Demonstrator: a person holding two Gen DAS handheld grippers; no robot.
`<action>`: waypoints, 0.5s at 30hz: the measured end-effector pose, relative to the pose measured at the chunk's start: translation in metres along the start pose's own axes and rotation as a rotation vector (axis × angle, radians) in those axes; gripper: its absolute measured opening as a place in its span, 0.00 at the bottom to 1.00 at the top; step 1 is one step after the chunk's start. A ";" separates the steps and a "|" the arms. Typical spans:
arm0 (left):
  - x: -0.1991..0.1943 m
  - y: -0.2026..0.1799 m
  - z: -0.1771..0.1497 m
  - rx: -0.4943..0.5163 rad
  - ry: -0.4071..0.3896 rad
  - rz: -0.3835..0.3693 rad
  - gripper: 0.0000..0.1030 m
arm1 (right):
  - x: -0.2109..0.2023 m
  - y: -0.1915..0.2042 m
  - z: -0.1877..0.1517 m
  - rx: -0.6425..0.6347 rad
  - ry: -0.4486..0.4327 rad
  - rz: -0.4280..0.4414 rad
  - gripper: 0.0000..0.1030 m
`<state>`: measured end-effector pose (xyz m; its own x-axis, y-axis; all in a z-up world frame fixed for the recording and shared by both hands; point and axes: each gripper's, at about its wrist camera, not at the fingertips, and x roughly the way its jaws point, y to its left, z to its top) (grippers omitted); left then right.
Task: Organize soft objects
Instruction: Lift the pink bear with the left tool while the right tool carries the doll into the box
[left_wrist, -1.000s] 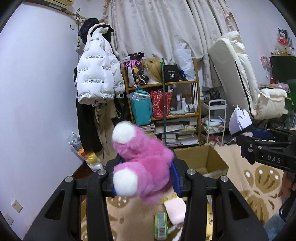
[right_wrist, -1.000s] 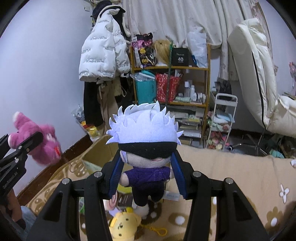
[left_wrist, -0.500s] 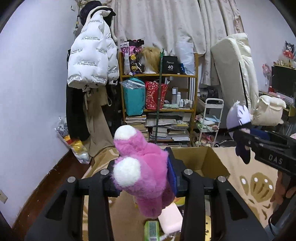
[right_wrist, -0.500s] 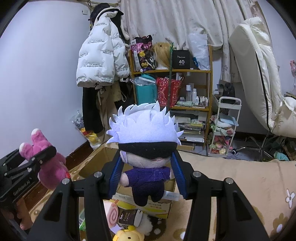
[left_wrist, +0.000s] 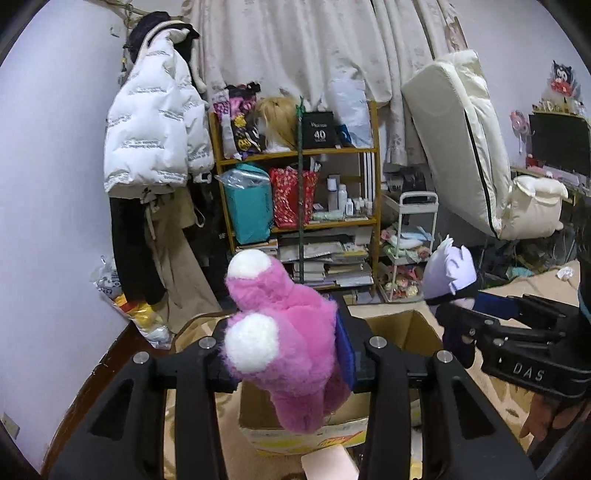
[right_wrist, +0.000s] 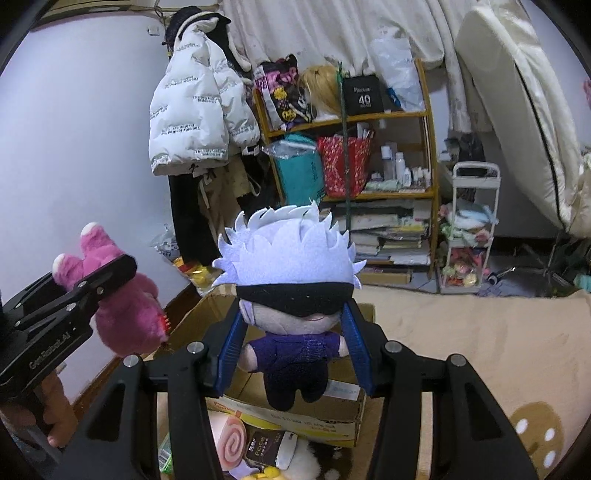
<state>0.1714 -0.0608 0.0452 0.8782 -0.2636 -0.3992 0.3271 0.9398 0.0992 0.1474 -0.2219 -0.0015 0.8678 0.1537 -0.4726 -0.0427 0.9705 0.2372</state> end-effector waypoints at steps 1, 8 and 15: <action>0.005 -0.002 -0.001 0.005 0.014 -0.004 0.38 | 0.005 -0.003 -0.002 0.005 0.011 0.004 0.53; 0.035 -0.006 -0.025 -0.025 0.109 0.005 0.54 | 0.026 -0.010 -0.013 0.021 0.065 0.021 0.54; 0.040 -0.004 -0.034 -0.048 0.123 0.033 0.70 | 0.038 -0.012 -0.019 0.020 0.108 0.030 0.56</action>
<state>0.1937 -0.0678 -0.0025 0.8377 -0.2061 -0.5058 0.2787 0.9577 0.0713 0.1711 -0.2243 -0.0385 0.8081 0.2025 -0.5532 -0.0571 0.9616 0.2685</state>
